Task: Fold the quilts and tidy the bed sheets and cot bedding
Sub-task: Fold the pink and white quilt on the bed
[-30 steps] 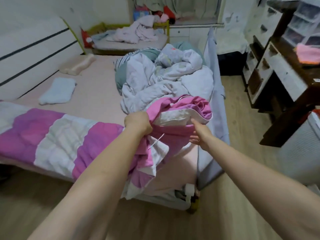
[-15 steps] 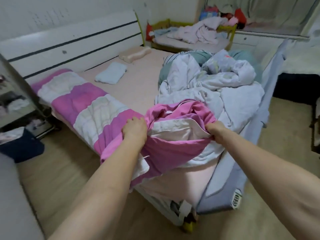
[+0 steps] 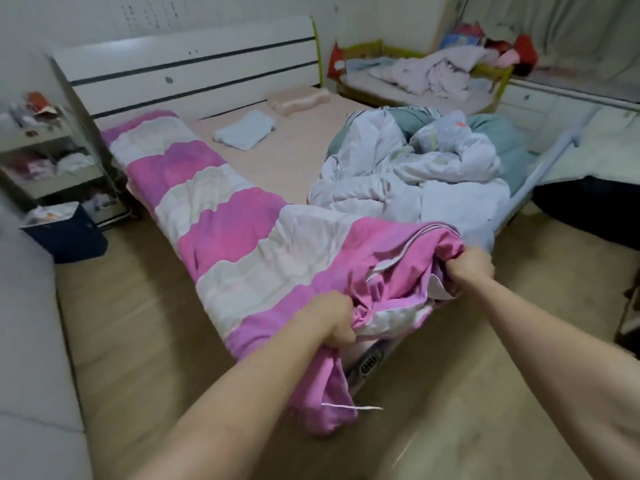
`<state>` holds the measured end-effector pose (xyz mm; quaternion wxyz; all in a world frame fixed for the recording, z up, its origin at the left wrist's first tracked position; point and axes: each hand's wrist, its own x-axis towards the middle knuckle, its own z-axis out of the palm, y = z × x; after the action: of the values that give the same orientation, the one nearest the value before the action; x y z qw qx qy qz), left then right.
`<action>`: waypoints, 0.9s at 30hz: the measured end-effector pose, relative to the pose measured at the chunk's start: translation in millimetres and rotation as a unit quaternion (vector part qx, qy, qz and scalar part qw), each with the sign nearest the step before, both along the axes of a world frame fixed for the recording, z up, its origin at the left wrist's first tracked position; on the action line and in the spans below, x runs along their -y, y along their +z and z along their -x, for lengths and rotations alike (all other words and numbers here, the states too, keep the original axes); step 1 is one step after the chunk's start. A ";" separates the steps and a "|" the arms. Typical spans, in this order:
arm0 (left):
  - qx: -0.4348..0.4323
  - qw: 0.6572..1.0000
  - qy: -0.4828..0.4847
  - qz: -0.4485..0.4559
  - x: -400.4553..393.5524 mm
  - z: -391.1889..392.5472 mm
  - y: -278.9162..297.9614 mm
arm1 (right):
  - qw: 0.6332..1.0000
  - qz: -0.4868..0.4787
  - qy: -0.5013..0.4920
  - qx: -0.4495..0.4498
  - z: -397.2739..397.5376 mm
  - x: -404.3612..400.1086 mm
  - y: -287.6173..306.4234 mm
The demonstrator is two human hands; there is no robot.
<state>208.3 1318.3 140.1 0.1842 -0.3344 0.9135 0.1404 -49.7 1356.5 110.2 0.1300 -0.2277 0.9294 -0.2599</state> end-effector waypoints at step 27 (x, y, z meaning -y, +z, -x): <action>0.074 0.953 0.265 0.127 48.2 -42.6 -12.7 | 0.695 -0.097 0.627 -0.338 -116.4 95.0 -10.0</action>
<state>251.0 1270.1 127.4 0.1635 -0.5946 0.7861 0.0413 66.7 1261.5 100.2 -0.0387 -0.8162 0.5725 0.0675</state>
